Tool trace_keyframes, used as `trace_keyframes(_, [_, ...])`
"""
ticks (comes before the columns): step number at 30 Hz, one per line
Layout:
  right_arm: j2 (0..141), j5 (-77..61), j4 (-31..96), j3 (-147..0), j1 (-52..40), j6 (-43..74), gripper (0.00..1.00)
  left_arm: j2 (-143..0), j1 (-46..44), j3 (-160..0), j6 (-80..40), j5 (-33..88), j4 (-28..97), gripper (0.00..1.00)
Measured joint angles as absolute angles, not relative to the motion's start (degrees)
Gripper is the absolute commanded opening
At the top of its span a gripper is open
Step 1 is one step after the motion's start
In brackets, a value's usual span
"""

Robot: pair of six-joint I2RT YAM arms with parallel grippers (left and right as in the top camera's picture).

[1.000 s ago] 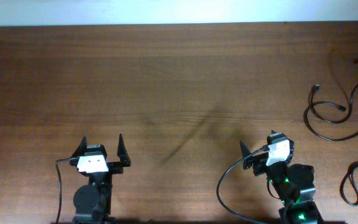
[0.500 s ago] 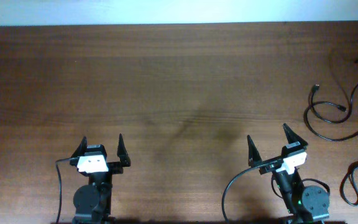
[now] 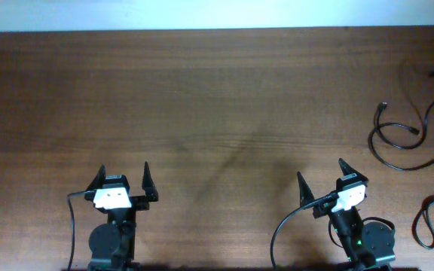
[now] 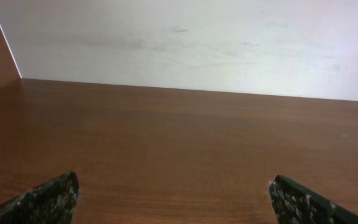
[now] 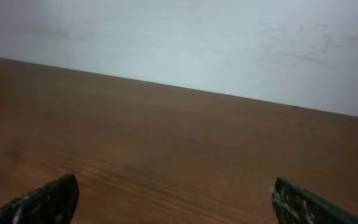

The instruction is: Untangle cables

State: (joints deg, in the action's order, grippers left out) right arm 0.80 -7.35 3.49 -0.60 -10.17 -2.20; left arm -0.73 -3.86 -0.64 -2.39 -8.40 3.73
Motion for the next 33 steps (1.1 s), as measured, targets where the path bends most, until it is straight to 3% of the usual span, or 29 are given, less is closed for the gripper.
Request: trace_keyframes(33, [0.80,-7.35,3.49,-0.60,-6.98,-2.22,0.98,-0.73,-3.86,-0.64,-2.42,-8.40,3.73,0.99])
